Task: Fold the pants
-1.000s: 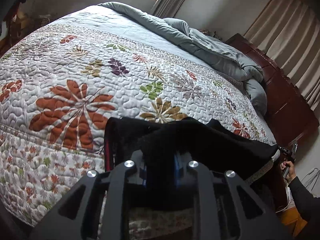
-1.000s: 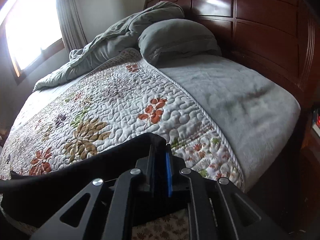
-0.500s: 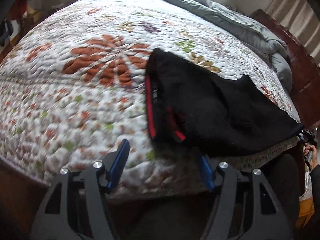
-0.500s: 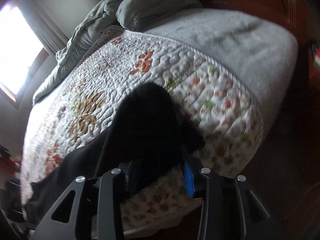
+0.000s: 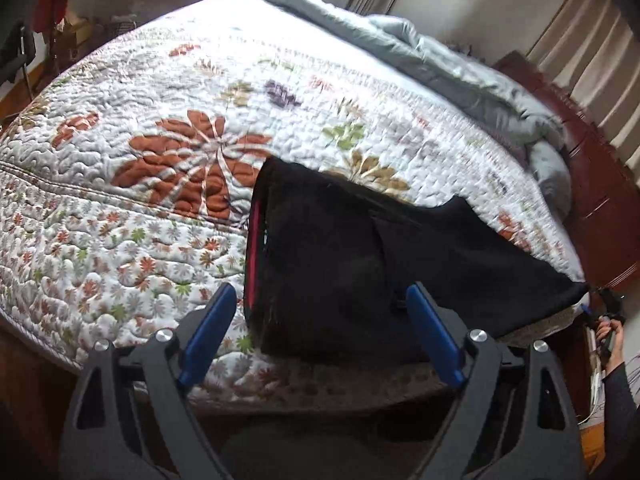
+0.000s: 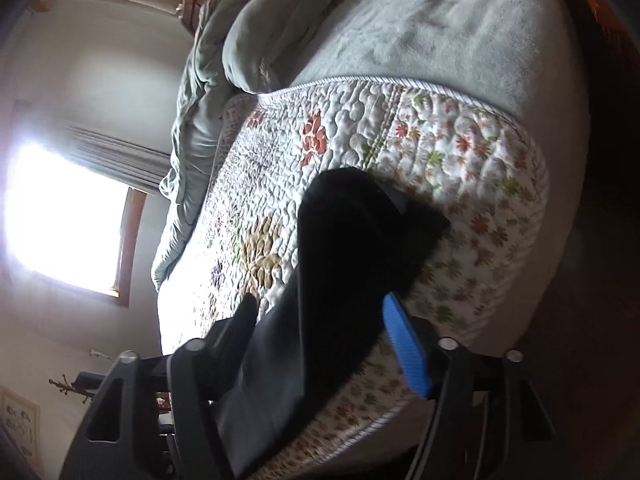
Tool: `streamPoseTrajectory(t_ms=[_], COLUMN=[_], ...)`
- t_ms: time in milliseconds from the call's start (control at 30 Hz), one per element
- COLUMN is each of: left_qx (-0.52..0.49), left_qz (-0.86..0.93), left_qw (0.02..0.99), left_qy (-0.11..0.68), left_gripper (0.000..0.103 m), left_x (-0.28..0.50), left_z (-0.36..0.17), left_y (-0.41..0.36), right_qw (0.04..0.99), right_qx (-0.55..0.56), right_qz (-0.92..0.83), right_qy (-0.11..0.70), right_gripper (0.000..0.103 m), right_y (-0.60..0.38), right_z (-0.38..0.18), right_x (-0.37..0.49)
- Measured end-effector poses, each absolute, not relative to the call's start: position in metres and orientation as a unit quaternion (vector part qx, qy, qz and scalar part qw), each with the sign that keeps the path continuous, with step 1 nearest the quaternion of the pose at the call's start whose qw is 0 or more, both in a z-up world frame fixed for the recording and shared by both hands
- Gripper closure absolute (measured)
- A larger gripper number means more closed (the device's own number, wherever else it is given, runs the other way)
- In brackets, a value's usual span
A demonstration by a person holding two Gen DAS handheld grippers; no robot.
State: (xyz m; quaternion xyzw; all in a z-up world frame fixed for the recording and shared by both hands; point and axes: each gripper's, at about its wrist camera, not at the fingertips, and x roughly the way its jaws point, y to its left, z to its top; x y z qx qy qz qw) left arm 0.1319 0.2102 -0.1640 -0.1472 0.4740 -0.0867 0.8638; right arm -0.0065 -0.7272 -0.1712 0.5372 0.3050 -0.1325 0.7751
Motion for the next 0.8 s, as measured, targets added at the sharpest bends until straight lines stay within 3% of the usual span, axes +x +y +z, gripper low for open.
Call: streamPoseTrajectory(t_ms=[67,100,133,200,233,267,300,400,533,700,800], left_qx=[-0.141,-0.14,-0.144,-0.155,-0.163,-0.168,-0.17,-0.162,-0.159,-0.162,-0.158], left_qz=[-0.08,-0.077,-0.074,-0.056,-0.055,-0.053,-0.05,-0.041,-0.045,-0.048,-0.052], left_qw=[0.852,0.844,0.832,0.822,0.819,0.818,0.818,0.822,0.837,0.842,0.845], left_qy=[0.497,0.512,0.53,0.546,0.547,0.547,0.548,0.545,0.522,0.512,0.508], left_gripper=[0.023,0.036,0.063,0.075,0.08,0.081,0.083,0.086,0.087,0.086,0.084], left_x=[0.143,0.148,0.152,0.155,0.156,0.156,0.157,0.156,0.152,0.149,0.148], left_z=[-0.176,-0.184,-0.193,-0.204,-0.206,-0.208,-0.21,-0.213,-0.211,-0.214,-0.207], left_y=[0.204,0.202,0.201,0.205,0.207,0.208,0.209,0.207,0.206,0.207,0.205], right_qw=[0.771,0.77,0.769,0.771,0.776,0.782,0.785,0.81,0.87,0.801,0.773], right_qx=[0.537,0.538,0.537,0.521,0.512,0.497,0.488,0.454,0.423,0.5,0.534], right_qz=[-0.144,-0.145,-0.146,-0.158,-0.161,-0.166,-0.165,-0.158,-0.116,-0.172,-0.167], right_qy=[0.31,0.312,0.314,0.331,0.332,0.338,0.344,0.336,0.227,0.281,0.299], right_gripper=[0.033,0.031,0.031,0.032,0.041,0.053,0.076,0.095,0.097,0.097,0.086], right_y=[-0.732,-0.735,-0.737,-0.739,-0.739,-0.738,-0.738,-0.734,-0.721,-0.746,-0.751], right_z=[-0.173,-0.175,-0.176,-0.178,-0.177,-0.175,-0.173,-0.149,-0.097,-0.196,-0.231], right_x=[0.007,0.014,0.019,0.034,0.04,0.049,0.057,0.074,0.057,0.032,0.022])
